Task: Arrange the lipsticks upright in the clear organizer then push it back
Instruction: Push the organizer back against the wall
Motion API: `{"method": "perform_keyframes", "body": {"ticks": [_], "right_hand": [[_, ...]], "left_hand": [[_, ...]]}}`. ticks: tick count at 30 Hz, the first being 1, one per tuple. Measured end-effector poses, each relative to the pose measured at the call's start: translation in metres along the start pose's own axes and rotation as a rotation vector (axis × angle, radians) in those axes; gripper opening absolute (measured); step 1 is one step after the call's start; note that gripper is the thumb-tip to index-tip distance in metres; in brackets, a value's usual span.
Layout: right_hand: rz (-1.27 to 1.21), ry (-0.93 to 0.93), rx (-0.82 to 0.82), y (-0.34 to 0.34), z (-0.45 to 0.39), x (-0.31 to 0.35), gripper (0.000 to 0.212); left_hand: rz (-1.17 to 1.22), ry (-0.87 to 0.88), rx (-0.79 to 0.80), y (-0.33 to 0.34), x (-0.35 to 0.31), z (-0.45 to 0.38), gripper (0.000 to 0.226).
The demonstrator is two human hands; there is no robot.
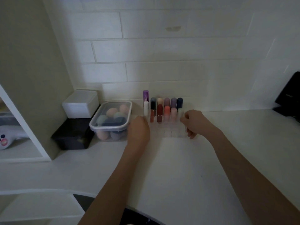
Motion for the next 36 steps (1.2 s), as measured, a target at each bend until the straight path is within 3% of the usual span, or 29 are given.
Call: {"method": "perform_keyframes", "body": {"ticks": [3, 6, 8, 11, 15, 19, 21, 25, 26, 30, 36], "right_hand": [[-0.007, -0.019, -0.048, 0.007, -0.016, 0.003, 0.028], [-0.015, -0.043, -0.084, 0.016, -0.028, 0.008, 0.029], [-0.015, -0.058, -0.112, 0.023, -0.034, 0.011, 0.029], [-0.063, -0.077, -0.141, 0.033, -0.041, 0.013, 0.030], [-0.081, -0.131, -0.205, 0.039, -0.048, 0.009, 0.028], [0.053, -0.208, -0.460, 0.035, -0.044, 0.015, 0.019], [0.027, -0.340, -0.586, 0.028, -0.040, 0.032, 0.020], [0.083, -0.655, -0.409, 0.028, -0.049, 0.073, 0.005], [0.134, -0.680, -0.354, 0.031, -0.052, 0.081, 0.011], [0.282, -0.693, -0.213, 0.045, -0.066, 0.096, 0.024], [0.243, -0.643, -0.166, 0.043, -0.079, 0.103, 0.018]], "left_hand": [[0.104, -0.016, -0.057, 0.009, 0.004, 0.002, 0.025], [0.081, 0.157, -0.112, 0.019, 0.007, 0.012, 0.040], [0.016, 0.270, -0.034, 0.026, 0.004, 0.018, 0.057], [-0.192, 0.330, 0.137, 0.037, 0.006, 0.019, 0.059], [-0.315, 0.319, 0.158, 0.037, 0.008, 0.016, 0.061], [-0.292, 0.326, 0.144, 0.040, 0.006, 0.015, 0.066], [-0.255, 0.338, 0.121, 0.042, 0.005, 0.017, 0.068], [-0.298, 0.337, 0.063, 0.047, 0.005, 0.018, 0.070], [-0.284, 0.347, 0.064, 0.046, 0.005, 0.019, 0.069], [-0.244, 0.350, 0.105, 0.040, 0.004, 0.017, 0.067], [-0.246, 0.329, 0.121, 0.039, 0.003, 0.017, 0.067]]}}
Point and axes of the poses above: each hand's wrist, its own z-axis away from the middle knuckle, its own y-axis out of the palm, x = y × z, the point moved 1 cm from there along -z, towards the middle knuckle, and after that the axes turned 3 degrees about z, right-handed, at the moved point
